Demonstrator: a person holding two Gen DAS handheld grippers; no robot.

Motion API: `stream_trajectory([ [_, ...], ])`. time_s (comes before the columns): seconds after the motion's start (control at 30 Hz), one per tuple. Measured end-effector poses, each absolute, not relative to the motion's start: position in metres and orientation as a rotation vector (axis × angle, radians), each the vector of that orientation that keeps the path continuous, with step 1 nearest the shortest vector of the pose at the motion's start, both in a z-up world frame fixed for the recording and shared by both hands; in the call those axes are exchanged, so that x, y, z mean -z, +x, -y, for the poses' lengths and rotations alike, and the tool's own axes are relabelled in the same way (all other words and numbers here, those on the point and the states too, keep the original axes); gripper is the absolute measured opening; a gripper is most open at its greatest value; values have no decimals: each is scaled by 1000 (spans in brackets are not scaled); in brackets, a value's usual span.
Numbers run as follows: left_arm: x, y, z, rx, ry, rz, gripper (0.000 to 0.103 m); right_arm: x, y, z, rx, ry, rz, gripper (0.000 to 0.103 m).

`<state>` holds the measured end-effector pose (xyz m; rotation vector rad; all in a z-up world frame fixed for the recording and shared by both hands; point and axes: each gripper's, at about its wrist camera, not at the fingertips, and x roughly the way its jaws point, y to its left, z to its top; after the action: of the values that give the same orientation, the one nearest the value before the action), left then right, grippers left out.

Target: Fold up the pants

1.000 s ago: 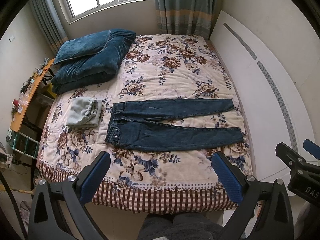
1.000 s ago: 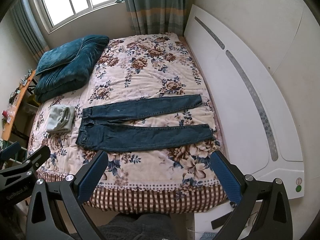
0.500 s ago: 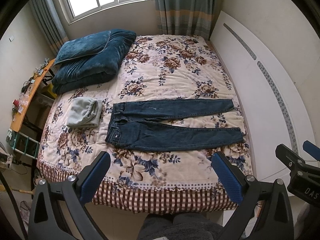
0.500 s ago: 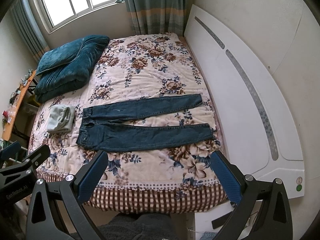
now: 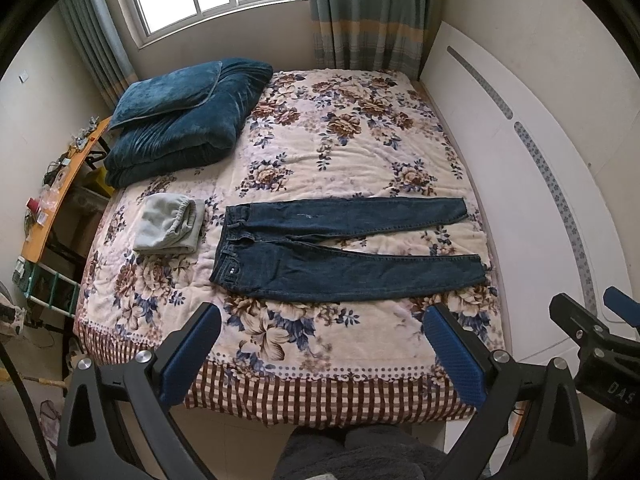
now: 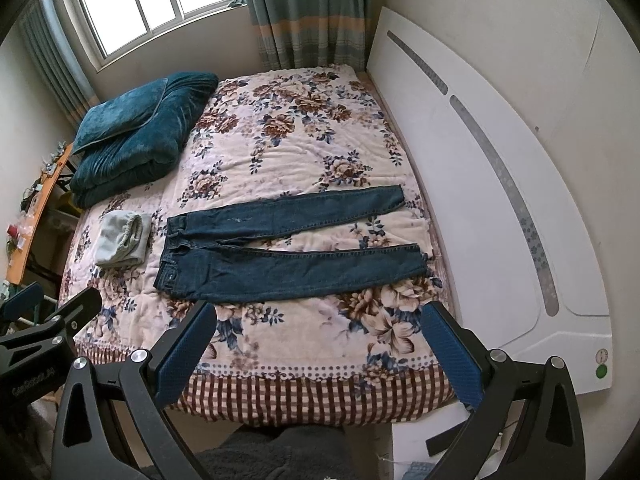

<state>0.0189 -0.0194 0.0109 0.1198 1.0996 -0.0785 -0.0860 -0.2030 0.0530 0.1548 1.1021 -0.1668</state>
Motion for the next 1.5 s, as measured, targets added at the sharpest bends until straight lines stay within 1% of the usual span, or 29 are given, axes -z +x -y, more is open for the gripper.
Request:
stream_trajectory([
  [0.2,2,38,22,-7,87,-1070,103,-54,-71,208,166,190,-1106,103],
  [0.3,21,62,19,-65,99,-1057,103,-38,-59,214,158,226,-1112,103],
  [0.4,46,87,13,-100,123,-1069,103,-6,-31,217,159,258,-1133,103],
  [0.57,104,149,-5,-141,159,-1132,103,63,34,218,179,330,-1195,103],
  [0.67,143,192,-18,-144,182,-1173,103,116,82,212,204,368,-1260,103],
  [0.8,199,251,-36,-149,219,-1218,103,193,147,206,240,460,-1350,103],
  [0.97,284,323,-62,-130,260,-1280,103,296,231,198,268,524,-1433,103],
  [1.0,300,335,-65,-128,277,-1291,103,321,253,191,276,504,-1459,103],
  [1.13,366,385,-68,-62,370,-1347,102,390,331,170,215,393,-1540,103],
  [1.27,432,432,-60,11,505,-1372,102,458,406,133,126,126,-1575,103],
  [1.4,494,473,-48,115,651,-1397,94,520,462,103,-35,-108,-1581,103],
  [1.5,527,494,-38,189,754,-1413,93,559,490,95,-132,-234,-1632,103],
])
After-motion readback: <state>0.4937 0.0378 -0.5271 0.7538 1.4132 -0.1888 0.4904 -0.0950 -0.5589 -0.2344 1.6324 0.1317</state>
